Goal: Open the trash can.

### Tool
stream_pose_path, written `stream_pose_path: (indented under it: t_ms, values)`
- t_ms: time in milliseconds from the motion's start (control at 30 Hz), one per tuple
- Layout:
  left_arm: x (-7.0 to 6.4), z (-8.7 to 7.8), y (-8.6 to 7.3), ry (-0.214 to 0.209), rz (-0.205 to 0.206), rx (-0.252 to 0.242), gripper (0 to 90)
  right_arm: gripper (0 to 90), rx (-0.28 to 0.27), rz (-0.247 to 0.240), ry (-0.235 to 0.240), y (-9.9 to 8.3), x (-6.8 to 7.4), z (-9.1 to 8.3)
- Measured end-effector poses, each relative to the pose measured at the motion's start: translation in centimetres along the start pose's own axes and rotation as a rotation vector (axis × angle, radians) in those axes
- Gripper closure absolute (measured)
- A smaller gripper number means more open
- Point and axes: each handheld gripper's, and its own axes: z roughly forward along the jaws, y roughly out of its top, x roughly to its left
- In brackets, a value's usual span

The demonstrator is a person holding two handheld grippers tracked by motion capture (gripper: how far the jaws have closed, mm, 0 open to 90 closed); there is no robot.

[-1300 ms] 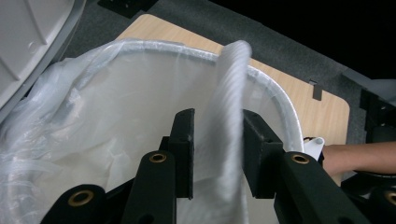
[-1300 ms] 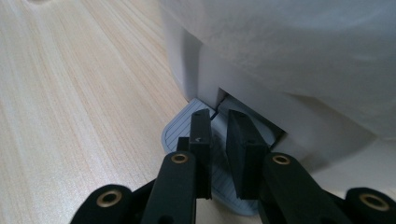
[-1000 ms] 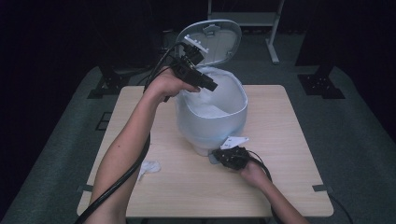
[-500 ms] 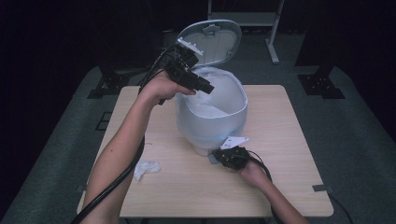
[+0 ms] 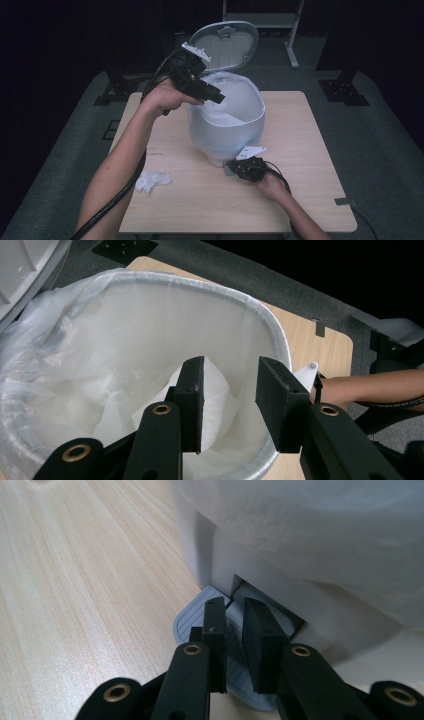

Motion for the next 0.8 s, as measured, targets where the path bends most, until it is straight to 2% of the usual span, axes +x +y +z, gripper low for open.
stream_pose_path:
  t_ms: [800]
  values:
    - [-0.7, -2.3, -2.1, -0.011, 0.012, -0.032, 55.8, 79.7, 0.007, 0.006, -0.002, 0.1, 0.1, 0.0]
